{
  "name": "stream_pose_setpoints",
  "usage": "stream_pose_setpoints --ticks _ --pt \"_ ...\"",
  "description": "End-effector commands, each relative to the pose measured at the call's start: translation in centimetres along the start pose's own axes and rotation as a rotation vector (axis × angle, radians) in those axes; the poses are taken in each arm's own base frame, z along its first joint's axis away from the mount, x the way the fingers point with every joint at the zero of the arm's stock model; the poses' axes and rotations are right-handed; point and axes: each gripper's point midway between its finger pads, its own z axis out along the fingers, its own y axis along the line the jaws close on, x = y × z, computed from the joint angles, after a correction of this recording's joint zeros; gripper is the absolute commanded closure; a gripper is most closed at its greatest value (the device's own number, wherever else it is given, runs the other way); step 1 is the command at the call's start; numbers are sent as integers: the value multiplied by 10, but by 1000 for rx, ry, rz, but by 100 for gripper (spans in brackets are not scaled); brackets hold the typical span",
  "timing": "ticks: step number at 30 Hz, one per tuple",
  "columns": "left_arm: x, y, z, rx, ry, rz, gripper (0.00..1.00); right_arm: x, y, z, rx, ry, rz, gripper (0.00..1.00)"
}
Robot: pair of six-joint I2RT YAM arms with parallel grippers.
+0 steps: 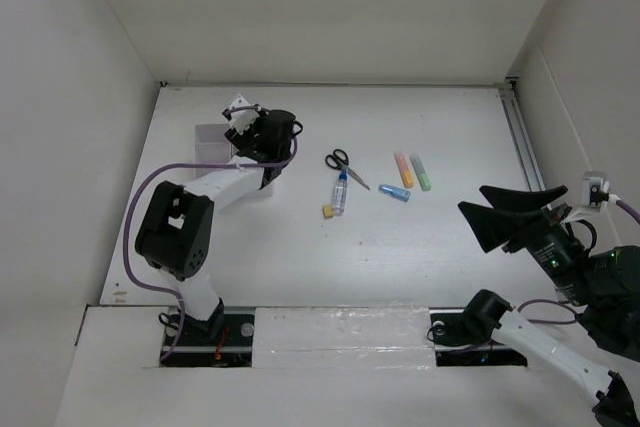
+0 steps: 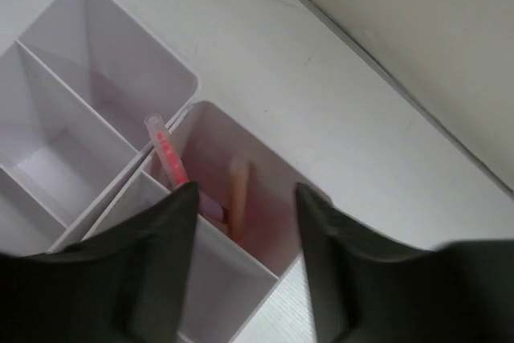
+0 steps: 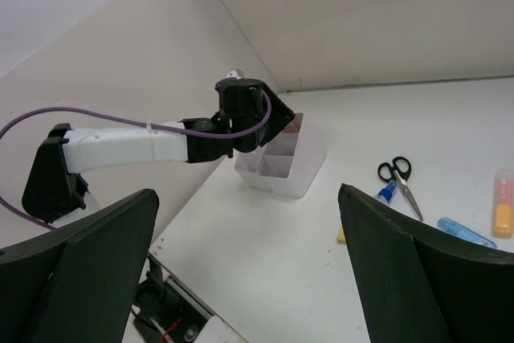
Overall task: Sort the stationery into containers
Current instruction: Place the stationery into the container
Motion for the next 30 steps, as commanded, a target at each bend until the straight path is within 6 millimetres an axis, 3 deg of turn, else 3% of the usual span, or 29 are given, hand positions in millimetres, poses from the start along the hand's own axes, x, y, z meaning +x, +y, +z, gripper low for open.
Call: stream_pose_setpoints --ticks 1,4,7,8,13,16,18,21,22,25,26,28,29,30 --pt "-45 -15 -21 29 -63 -75 46 -15 10 -6 -43 -38 -6 0" --pt "-61 -15 -31 43 -82 -106 32 -14 12 -4 -51 -33 -6 0" --pt "-77 -11 -43 45 -102 -126 9 -14 10 -1 -34 -32 -8 0" --pt "-90 -16 -57 80 -108 -159 2 -12 7 2 -21 -27 -9 0" --pt "-143 -29 -93 151 -159 -151 0 3 -27 19 177 9 -2 0" --pt "-153 -37 -110 252 -99 -123 0 20 -45 32 277 54 0 0" --pt "-171 -41 -125 328 -81 -168 0 36 -60 43 374 95 21 0" --pt "-160 -40 -140 417 -4 -157 0 45 -81 44 509 119 18 0" --pt "-164 -38 -147 448 9 -175 0 44 -83 44 528 119 19 0" --pt "-144 -44 -159 536 103 -122 0 37 -86 37 537 71 46 0" --pt "-126 -50 -165 587 175 -78 0 31 -83 35 517 40 62 0" --pt "-112 -63 -172 634 255 -59 0 27 -82 28 498 14 63 0" --pt "-82 -65 -167 623 324 3 0 20 -82 22 493 -13 63 0" --pt "-67 -72 -171 655 386 21 0 18 -84 20 505 -14 59 0"
